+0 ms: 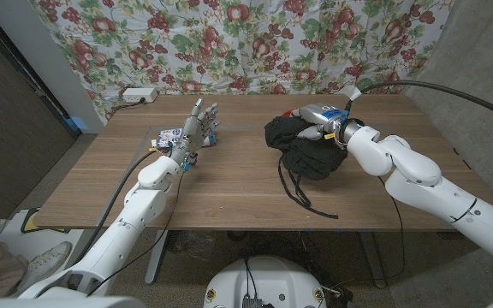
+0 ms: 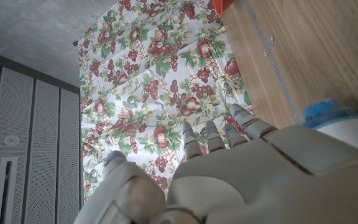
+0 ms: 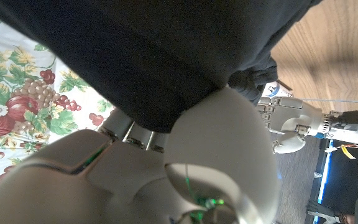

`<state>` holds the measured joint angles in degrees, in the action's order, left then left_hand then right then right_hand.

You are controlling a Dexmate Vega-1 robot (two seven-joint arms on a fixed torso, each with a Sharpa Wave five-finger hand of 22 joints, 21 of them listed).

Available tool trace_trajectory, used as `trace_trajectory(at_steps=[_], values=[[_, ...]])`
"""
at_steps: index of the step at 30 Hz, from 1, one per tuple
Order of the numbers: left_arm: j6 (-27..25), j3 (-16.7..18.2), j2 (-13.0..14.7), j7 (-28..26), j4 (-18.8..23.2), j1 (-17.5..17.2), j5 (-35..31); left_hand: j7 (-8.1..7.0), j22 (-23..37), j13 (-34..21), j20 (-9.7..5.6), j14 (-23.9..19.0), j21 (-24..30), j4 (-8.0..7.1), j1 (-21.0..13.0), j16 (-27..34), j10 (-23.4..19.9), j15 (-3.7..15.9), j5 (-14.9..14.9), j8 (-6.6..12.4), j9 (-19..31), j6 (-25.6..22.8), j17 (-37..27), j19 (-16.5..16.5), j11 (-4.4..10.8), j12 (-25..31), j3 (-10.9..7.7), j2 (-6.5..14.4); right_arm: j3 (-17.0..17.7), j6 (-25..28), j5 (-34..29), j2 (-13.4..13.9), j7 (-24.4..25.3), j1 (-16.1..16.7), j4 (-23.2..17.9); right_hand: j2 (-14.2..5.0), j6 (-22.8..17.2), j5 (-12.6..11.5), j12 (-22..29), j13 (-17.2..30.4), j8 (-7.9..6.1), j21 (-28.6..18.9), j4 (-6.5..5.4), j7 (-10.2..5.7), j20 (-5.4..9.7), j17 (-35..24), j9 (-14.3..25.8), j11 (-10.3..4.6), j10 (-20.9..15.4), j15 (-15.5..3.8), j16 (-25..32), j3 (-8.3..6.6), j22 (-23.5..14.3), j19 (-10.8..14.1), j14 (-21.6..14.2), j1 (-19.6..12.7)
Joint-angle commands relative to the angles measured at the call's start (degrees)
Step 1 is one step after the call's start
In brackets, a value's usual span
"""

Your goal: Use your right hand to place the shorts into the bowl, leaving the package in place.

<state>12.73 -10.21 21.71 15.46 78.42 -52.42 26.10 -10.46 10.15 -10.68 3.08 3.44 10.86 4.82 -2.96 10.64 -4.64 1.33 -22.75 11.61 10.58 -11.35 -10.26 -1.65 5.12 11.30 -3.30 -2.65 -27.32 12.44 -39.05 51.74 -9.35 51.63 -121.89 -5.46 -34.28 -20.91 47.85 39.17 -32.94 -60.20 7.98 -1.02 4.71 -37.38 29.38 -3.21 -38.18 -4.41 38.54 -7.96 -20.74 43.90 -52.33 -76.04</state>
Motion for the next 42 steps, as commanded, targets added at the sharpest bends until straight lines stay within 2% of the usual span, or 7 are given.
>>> trace_trajectory(at_steps=[1, 29, 36, 42], values=[[0.24, -0.03, -0.17, -0.21, -0.06, 0.16, -0.28, -0.04, 0.14, -0.15, -0.26, 0.17, 0.48, 0.04, 0.03, 0.27, -0.79, -0.30, -0.15, -0.19, 0.26, -0.58, -0.12, -0.24, 0.08, 0.44, 0.43, 0.00, 0.47, -1.36, -0.19, 0.27, 0.00, -2.58, 1.73, -3.05, -0.15, 0.30, -0.27, 0.28, -0.16, -0.62, 0.08, 0.21, 6.24, -0.12, 0.24, -2.96, -3.52, -9.05, -0.21, -1.50, -0.10, -0.45, -3.52, -3.72], [0.10, 0.18, 0.70, -1.56, 2.77, -1.79, -0.18, -0.14, 0.14, -0.15, -0.67, 0.25, 0.50, 0.02, -0.06, 0.23, -1.01, -0.41, -0.21, -0.19, 0.26, -0.65, -0.12, -0.34, -0.11, 0.45, 0.69, 0.08, -1.11, -4.84, -0.49, -1.96, 1.97, -8.68, 9.47, -2.63, -0.11, 1.72, -1.18, 1.47, -0.09, -2.73, 0.15, 0.69, 6.04, -0.69, 1.02, -2.84, -3.86, -9.06, -1.69, -3.21, 0.84, -1.44, -3.86, -3.17], [0.49, 0.11, 0.76, -1.60, 2.91, -1.87, -0.05, -0.05, 0.13, -0.15, -0.94, 0.19, 0.52, 0.02, -0.09, 0.25, -1.12, -0.45, -0.22, -0.19, 0.26, -0.65, -0.11, -0.40, -0.04, 0.47, 0.76, 0.10, -2.41, -3.94, -4.08, -2.17, 2.16, -10.62, 9.92, -2.58, -0.18, 1.96, -1.35, 1.75, -0.02, -3.15, 0.15, 0.73, 6.00, -0.83, 1.05, -2.87, -3.86, -9.05, -1.92, -3.57, 1.06, -1.65, -4.06, -3.03], [0.38, -0.07, 0.87, -1.39, 3.12, -1.90, 0.18, -0.01, 0.13, -0.15, -0.95, 0.20, 0.53, 0.02, -0.11, 0.25, -1.19, -0.43, -0.24, -0.15, 0.26, -0.76, -0.11, -0.44, -0.10, 0.49, 0.81, 0.11, -3.06, -5.13, -3.79, -3.19, 2.01, -12.75, 12.07, -2.51, -0.14, 2.24, -1.54, 2.07, 0.03, -3.68, 0.19, 0.75, 6.00, -1.01, 1.23, -2.85, -3.93, -9.06, -2.20, -4.00, 1.32, -1.86, -4.26, -2.92]])
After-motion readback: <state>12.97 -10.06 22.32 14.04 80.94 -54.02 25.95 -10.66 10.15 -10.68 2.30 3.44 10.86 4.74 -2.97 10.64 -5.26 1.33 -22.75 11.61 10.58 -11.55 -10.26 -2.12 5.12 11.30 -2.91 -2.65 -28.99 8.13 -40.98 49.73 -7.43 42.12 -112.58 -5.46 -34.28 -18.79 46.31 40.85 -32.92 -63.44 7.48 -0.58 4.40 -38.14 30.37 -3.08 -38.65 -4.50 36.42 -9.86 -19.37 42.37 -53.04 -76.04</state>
